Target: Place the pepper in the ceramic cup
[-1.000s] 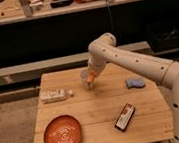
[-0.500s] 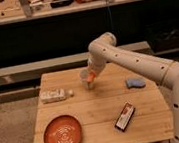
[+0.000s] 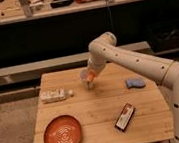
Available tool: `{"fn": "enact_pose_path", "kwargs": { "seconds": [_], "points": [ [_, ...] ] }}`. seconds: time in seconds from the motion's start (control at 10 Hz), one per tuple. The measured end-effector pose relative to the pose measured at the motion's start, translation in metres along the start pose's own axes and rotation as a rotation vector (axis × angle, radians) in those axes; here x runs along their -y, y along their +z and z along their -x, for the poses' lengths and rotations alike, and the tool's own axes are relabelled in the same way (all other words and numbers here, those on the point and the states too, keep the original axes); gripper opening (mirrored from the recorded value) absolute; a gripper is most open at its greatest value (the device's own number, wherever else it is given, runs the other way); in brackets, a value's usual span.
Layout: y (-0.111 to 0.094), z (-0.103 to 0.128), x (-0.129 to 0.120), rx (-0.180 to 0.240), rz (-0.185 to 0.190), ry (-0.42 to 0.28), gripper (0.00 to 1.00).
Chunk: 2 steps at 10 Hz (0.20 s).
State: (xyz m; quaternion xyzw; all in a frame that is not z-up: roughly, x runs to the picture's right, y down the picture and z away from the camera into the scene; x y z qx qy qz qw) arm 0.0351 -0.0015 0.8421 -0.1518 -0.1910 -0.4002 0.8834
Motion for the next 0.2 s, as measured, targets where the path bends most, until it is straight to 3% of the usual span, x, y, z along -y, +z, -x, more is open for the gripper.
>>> {"fn": "enact_pose_path", "kwargs": {
  "seconds": [0.2],
  "points": [
    [-0.0005,-0.0004,0.0002,0.001,-0.001,0.003,0.40]
  ]
}}
